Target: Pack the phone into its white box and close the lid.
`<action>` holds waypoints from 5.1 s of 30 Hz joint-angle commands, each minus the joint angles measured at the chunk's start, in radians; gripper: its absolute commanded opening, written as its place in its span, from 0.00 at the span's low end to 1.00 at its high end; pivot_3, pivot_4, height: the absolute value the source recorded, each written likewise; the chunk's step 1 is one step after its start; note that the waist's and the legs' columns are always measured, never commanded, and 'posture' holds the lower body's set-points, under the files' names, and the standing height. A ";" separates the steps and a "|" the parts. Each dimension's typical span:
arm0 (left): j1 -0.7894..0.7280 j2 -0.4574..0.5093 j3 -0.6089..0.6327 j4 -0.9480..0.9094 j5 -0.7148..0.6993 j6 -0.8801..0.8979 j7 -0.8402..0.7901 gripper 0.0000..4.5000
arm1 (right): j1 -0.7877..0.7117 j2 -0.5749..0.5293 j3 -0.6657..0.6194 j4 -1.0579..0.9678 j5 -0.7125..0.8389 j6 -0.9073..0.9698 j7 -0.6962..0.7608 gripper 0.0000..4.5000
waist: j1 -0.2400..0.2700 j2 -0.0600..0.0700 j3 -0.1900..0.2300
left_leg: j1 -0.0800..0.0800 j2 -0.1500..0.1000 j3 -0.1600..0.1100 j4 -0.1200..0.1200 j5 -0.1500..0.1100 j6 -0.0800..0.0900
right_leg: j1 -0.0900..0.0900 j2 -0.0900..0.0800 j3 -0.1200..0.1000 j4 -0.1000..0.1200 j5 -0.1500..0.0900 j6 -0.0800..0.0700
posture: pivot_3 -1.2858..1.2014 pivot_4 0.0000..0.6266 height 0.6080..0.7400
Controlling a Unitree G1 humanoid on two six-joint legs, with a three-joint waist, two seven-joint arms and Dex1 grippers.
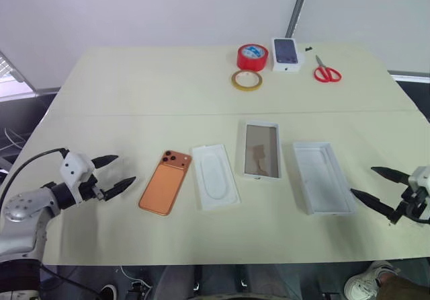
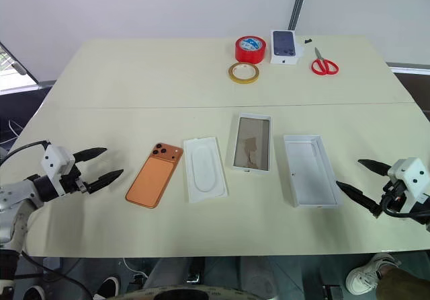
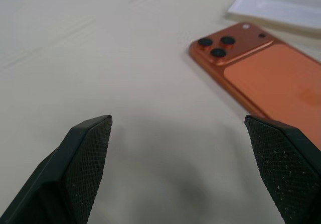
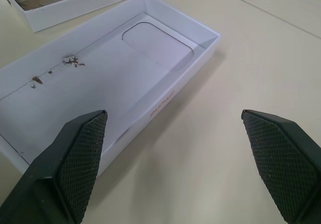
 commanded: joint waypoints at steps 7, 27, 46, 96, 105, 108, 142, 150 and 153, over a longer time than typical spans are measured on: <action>-0.001 0.014 -0.012 -0.132 -0.079 0.145 0.009 0.99 | -0.038 -0.008 0.024 -0.072 0.002 0.003 -0.019 1.00 | 0.001 0.000 0.000 | 0.000 0.000 0.000 0.000 0.000 0.000 | 0.000 0.000 0.000 0.000 0.000 0.000 | 0.52 0.24 1.00; -0.207 -0.122 -0.209 -0.518 -0.449 1.146 0.385 0.99 | -0.269 0.101 0.375 -0.411 0.006 0.149 -0.089 1.00 | 0.003 0.000 0.001 | -0.001 -0.001 0.000 0.002 0.000 0.000 | -0.001 0.000 0.000 0.002 0.002 0.003 | 0.52 0.24 1.00; -0.304 -0.364 -0.158 -0.432 -0.545 1.495 0.694 0.88 | -0.308 0.138 0.398 -0.373 -0.041 0.116 -0.135 1.00 | 0.006 0.001 0.001 | 0.001 -0.001 0.000 0.003 0.001 -0.001 | 0.001 0.001 0.000 0.003 0.002 0.004 | 0.52 0.24 1.00; -0.618 -0.564 0.235 -0.230 -0.577 1.651 0.838 0.00 | -0.469 0.258 0.707 -0.371 -0.129 0.254 -0.055 0.00 | 0.001 -0.005 0.004 | -0.001 -0.002 -0.001 0.004 0.005 -0.009 | -0.002 0.002 -0.001 0.005 0.002 0.004 | 0.52 0.24 1.00; -0.620 -0.569 0.167 -0.232 -0.561 1.637 0.814 0.00 | -0.416 0.252 0.752 -0.450 -0.050 0.306 0.007 0.13 | 0.001 -0.005 0.004 | -0.001 -0.002 -0.001 0.004 0.005 -0.010 | -0.001 0.002 -0.001 0.005 0.002 0.004 | 0.52 0.24 1.00; -0.609 -0.563 0.138 -0.234 -0.562 1.639 0.801 0.00 | -0.399 0.237 0.734 -0.477 -0.058 0.284 0.003 0.42 | 0.002 -0.006 0.004 | -0.001 -0.002 -0.002 0.004 0.005 -0.010 | -0.002 0.002 -0.001 0.005 0.002 0.004 | 0.52 0.24 1.00; -0.584 -0.439 -0.193 -0.246 -0.436 1.309 0.529 0.95 | -0.342 0.193 0.481 -0.577 0.071 0.401 -0.195 0.97 | 0.016 -0.008 0.006 | -0.002 -0.001 -0.002 0.003 0.003 -0.005 | -0.002 0.002 0.000 0.004 0.002 0.004 | 0.52 0.24 1.00; -0.435 -0.270 -0.306 -0.347 -0.165 0.761 0.337 0.96 | -0.490 0.331 0.681 -0.419 -0.196 0.312 -0.369 0.11 | 0.015 -0.007 0.006 | -0.002 -0.001 -0.001 0.000 0.006 -0.010 | -0.004 0.001 0.000 0.003 0.002 0.003 | 0.52 0.24 1.00; -0.366 -0.200 -0.316 -0.326 -0.085 0.627 0.286 0.96 | -0.502 0.366 0.716 -0.402 -0.229 0.311 -0.398 0.01 | 0.020 -0.007 0.006 | -0.005 -0.001 -0.001 0.000 0.006 -0.010 | -0.007 0.001 0.000 0.003 0.002 0.003 | 0.52 0.24 1.00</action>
